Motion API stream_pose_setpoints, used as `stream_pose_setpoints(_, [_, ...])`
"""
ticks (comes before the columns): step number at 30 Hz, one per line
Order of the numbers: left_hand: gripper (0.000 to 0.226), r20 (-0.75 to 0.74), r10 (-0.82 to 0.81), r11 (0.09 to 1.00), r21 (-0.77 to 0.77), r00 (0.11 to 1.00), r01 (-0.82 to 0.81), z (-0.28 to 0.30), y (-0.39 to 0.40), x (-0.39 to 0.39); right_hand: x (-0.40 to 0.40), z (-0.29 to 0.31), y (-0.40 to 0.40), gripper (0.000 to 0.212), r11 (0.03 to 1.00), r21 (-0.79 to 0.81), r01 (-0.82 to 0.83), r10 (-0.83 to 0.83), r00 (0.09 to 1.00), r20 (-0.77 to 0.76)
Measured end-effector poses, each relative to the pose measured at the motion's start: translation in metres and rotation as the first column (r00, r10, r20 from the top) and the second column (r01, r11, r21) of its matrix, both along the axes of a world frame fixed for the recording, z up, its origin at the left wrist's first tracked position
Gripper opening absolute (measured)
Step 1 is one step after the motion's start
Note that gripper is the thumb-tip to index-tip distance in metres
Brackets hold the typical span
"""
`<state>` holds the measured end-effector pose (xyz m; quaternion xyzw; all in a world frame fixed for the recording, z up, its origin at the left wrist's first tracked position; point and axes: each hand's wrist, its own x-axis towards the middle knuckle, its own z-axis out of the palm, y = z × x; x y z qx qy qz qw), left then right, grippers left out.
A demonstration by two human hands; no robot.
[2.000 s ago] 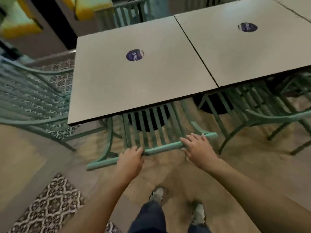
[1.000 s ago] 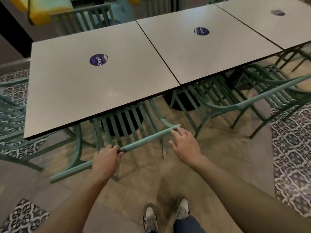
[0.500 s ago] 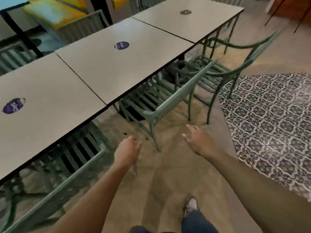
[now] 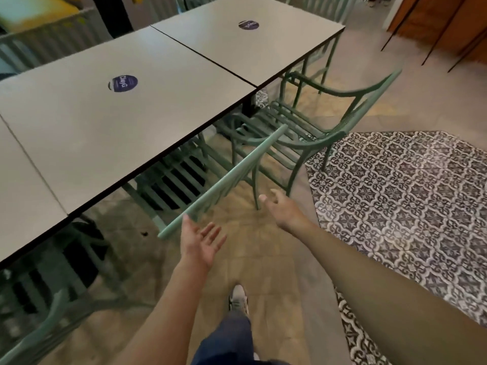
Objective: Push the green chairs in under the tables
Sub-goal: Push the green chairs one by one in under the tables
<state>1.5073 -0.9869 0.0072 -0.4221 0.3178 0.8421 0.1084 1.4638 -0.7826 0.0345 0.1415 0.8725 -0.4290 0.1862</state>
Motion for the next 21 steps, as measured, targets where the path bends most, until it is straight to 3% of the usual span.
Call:
stream_pose_setpoints(4, [0.076,0.032,0.225,0.970,0.084,0.974,-0.227,-0.009,0.010,-0.038,-0.065,-0.001,0.008,0.076,0.952,-0.261,0.161,-0.126,0.981,0.145])
stream_pose_setpoints(7, [0.068,0.093,0.355,0.930,0.065,0.930,-0.361,-0.011,0.010,-0.057,-0.111,-0.005,0.019,0.069,0.881,-0.399,0.254,-0.153,0.951,0.269])
stream_pose_setpoints(10, [0.051,0.143,0.475,0.874,0.037,0.868,-0.485,-0.013,0.011,-0.074,-0.155,-0.017,0.029,0.062,0.838,-0.464,0.289,-0.130,0.930,0.345])
stream_pose_setpoints(14, [0.050,0.165,0.604,0.795,-0.063,0.780,-0.603,-0.014,0.012,-0.082,-0.210,-0.036,0.038,0.054,0.739,-0.538,0.405,-0.132,0.871,0.474])
stream_pose_setpoints(21, [0.029,0.193,0.673,0.738,-0.123,0.714,-0.663,-0.013,0.008,-0.091,-0.268,-0.059,0.051,0.048,0.624,-0.524,0.580,-0.218,0.773,0.596])
